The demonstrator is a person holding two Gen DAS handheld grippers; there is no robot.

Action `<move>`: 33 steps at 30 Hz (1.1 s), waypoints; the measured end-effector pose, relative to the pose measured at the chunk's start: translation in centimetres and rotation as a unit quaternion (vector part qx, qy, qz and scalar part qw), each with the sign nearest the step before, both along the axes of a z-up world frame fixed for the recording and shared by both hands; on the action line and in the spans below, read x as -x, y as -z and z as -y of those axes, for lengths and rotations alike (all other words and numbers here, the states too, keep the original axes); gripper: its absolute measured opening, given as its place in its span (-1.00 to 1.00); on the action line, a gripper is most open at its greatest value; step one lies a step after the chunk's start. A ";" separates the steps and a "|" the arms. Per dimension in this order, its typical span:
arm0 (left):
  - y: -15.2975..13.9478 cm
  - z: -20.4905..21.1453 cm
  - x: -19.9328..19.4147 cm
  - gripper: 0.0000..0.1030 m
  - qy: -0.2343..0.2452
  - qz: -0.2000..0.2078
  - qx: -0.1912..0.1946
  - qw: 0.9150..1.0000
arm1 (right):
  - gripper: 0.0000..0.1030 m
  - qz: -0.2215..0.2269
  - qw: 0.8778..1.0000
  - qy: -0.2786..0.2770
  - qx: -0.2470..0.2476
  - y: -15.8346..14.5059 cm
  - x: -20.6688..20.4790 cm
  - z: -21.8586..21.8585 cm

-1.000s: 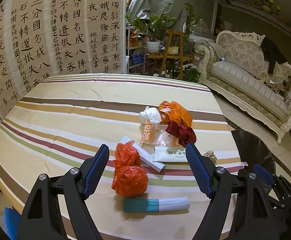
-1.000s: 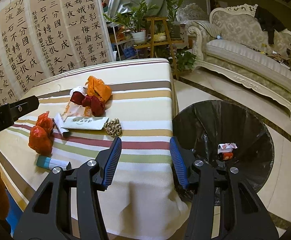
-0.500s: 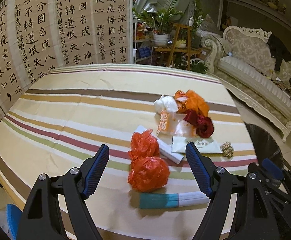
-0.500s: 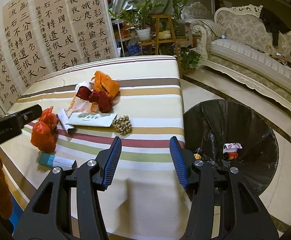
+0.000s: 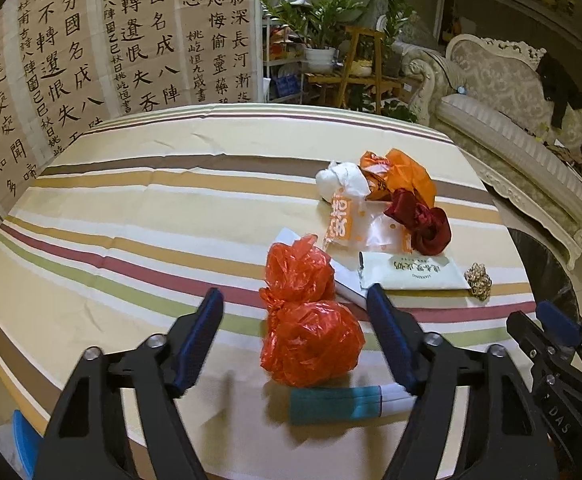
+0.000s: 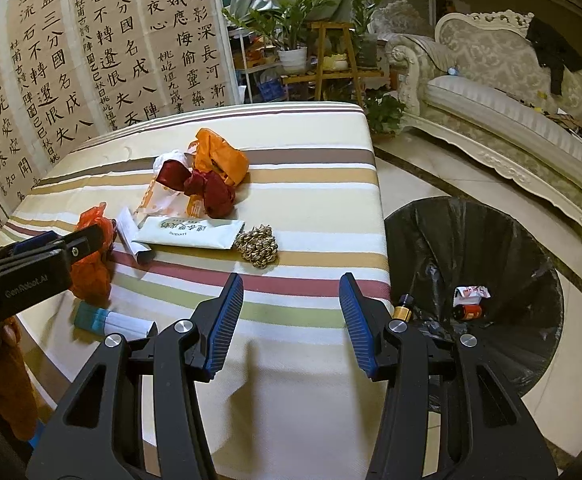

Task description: Collect trash

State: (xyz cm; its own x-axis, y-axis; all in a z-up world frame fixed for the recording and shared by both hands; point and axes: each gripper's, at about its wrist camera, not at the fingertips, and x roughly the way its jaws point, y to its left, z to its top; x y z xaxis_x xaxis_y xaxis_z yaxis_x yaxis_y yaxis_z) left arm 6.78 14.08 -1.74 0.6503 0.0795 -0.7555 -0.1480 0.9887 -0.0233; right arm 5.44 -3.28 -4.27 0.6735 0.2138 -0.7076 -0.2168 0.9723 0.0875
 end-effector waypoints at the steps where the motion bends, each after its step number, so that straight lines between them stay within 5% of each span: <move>1: 0.1 0.0 0.0 0.27 0.003 -0.002 0.001 1.000 | -0.06 0.000 1.000 0.000 0.001 0.0 0.0 0.0; 10: 0.5 0.6 0.1 -0.16 0.016 -0.007 -0.005 1.000 | -0.05 -0.002 1.000 0.000 0.001 0.1 -0.1 0.0; 23: -1.7 0.1 1.7 -0.20 0.019 0.029 -0.013 0.999 | -0.05 0.000 1.000 -0.008 0.004 -0.1 0.1 -0.4; 33: -0.9 -3.2 3.1 -0.20 -0.013 0.019 -0.016 1.000 | -0.06 0.001 0.999 -0.039 0.010 -0.3 1.0 -3.1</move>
